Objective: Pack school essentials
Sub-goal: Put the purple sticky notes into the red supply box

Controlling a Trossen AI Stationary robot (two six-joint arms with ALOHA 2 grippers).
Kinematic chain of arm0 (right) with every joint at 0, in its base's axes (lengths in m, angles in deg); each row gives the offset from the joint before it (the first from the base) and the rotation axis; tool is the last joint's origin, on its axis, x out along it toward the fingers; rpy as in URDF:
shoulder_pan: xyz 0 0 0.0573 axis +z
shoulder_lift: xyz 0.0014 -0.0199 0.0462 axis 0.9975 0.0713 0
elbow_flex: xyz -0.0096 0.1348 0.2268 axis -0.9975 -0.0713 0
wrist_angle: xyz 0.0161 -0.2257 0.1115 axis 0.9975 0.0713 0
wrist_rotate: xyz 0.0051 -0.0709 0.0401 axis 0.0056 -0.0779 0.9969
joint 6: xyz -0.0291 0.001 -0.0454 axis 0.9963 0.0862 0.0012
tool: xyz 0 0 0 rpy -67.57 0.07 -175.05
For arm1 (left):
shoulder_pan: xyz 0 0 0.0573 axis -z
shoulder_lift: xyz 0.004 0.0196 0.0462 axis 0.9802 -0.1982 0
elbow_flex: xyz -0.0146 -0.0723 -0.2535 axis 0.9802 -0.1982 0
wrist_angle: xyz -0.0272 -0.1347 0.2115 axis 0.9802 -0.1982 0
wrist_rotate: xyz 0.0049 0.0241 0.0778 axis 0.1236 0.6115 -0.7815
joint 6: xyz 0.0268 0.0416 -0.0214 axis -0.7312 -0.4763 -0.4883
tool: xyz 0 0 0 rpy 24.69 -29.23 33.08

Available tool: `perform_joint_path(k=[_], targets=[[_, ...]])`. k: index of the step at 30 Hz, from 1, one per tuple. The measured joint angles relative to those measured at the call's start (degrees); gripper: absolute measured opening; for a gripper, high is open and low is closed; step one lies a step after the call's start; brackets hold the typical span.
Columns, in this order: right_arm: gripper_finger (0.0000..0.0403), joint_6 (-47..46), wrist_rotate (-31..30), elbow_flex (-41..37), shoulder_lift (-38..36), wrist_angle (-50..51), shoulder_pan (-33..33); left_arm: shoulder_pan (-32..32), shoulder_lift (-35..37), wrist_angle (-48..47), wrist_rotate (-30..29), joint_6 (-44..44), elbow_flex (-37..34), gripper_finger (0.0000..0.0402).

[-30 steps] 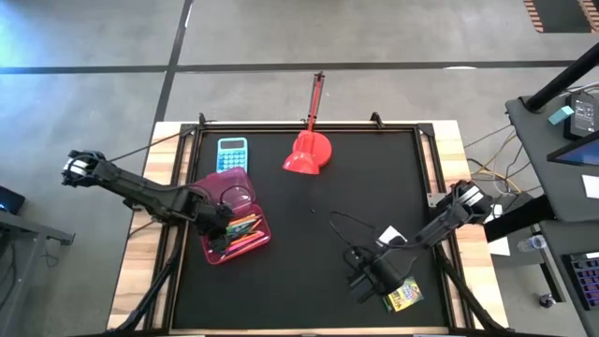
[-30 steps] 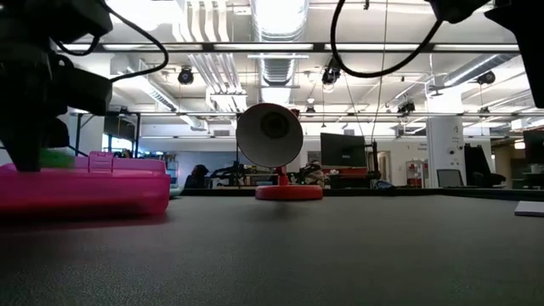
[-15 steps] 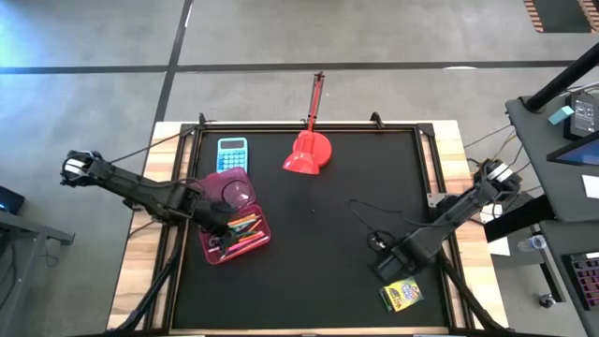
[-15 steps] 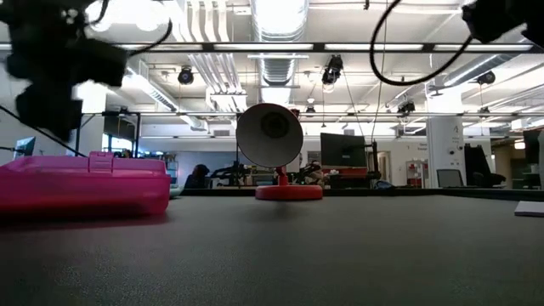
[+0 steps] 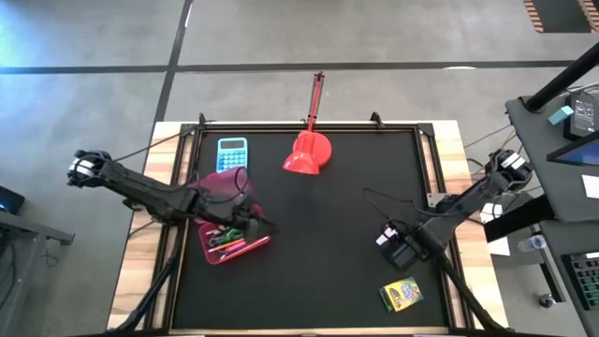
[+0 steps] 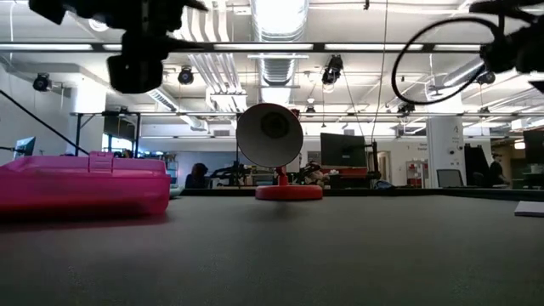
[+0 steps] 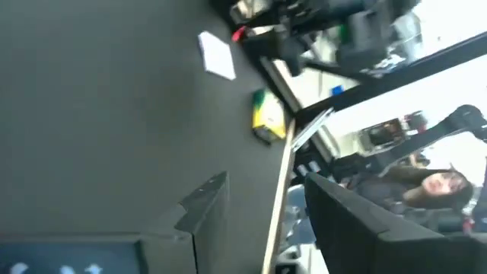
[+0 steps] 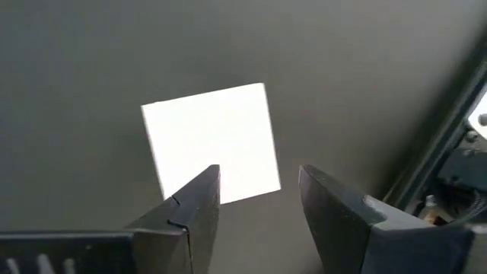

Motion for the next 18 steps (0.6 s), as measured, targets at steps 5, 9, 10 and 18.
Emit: perform_joint_path(k=[5, 9, 10, 18], targets=[[0.0160, -0.4, 0.5, -3.4, -0.1, -2.3, 0.0, -0.5, -4.3, 7.7, -0.2, -2.5, 2.9, 0.0157], [0.0152, -2.3, 0.5, -5.4, -0.2, -2.2, 0.0, -2.0, -7.5, 15.4, -0.2, -6.7, 4.7, 0.0157], [0.0150, -2.4, 0.5, -5.9, -0.2, -2.2, 0.0, -2.5, -8.3, 17.0, -0.2, -7.7, 5.2, 0.0157], [0.0146, -2.1, 4.1, -9.1, -0.2, -6.0, 0.0, -5.7, -15.1, 21.5, 0.0, -17.3, 10.9, 0.0157]])
